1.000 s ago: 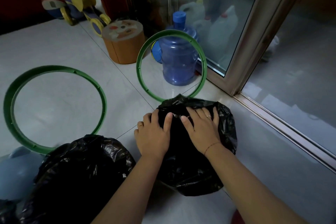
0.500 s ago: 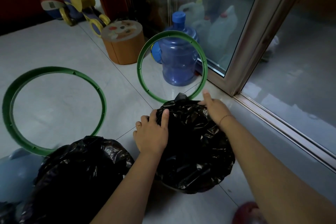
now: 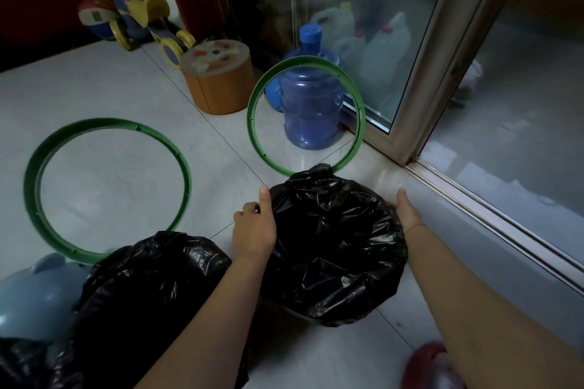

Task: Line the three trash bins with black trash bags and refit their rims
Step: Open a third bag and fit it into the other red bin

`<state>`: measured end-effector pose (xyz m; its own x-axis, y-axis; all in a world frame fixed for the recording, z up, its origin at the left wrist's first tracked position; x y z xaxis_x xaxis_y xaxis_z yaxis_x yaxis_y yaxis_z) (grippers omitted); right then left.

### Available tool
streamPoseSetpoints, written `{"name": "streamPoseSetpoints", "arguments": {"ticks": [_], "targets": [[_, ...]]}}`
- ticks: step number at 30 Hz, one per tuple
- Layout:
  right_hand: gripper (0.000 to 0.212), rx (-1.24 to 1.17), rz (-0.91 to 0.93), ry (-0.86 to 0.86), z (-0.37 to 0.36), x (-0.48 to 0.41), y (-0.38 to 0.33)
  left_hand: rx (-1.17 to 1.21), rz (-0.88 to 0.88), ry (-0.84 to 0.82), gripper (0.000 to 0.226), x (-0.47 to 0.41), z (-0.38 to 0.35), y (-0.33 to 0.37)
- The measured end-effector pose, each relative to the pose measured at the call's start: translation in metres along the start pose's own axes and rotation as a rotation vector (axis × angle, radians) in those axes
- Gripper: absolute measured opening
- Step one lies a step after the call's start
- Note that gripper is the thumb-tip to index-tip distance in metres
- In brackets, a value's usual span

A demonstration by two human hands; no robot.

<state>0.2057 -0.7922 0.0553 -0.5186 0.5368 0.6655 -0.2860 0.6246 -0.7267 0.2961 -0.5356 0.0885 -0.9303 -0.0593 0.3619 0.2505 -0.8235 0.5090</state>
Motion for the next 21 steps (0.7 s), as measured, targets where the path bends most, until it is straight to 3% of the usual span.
{"name": "streamPoseSetpoints", "arguments": {"ticks": [2, 7, 9, 13, 17, 21], "targets": [[0.068, -0.102, 0.06, 0.054, 0.006, 0.005, -0.002, -0.074, -0.022, 0.092, 0.076, 0.008, 0.0, -0.008], [0.045, -0.139, 0.579, 0.201, 0.023, 0.078, -0.004, -0.167, -0.244, 0.305, 0.075, 0.052, -0.003, -0.01], [0.038, -0.109, 0.697, 0.159, 0.015, 0.116, 0.014, -0.222, -0.392, 0.349, 0.08, 0.077, -0.008, -0.005], [0.043, 0.155, 0.773, 0.085, 0.005, 0.139, 0.062, -0.375, -0.683, 0.305, 0.082, 0.119, -0.029, -0.012], [0.053, 0.609, 0.994, 0.178, 0.013, 0.14, 0.082, -0.641, -0.788, 0.322, 0.074, 0.132, -0.044, -0.043], [0.066, 0.789, 0.953, 0.259, -0.008, 0.15, 0.054, -0.704, -0.849, 0.307, 0.072, 0.133, -0.04, -0.043]]}}
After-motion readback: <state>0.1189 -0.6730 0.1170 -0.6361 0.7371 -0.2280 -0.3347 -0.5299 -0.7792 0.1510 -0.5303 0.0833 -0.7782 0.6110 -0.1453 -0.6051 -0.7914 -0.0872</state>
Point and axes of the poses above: each hand's wrist, its own x-axis away from the middle knuckle, its own z-axis out of the back of the hand, y = z × x, the point moved 4 cm from there along -x, towards the middle knuckle, and after that the axes turned 14 degrees about -x, right-handed, at the moved point
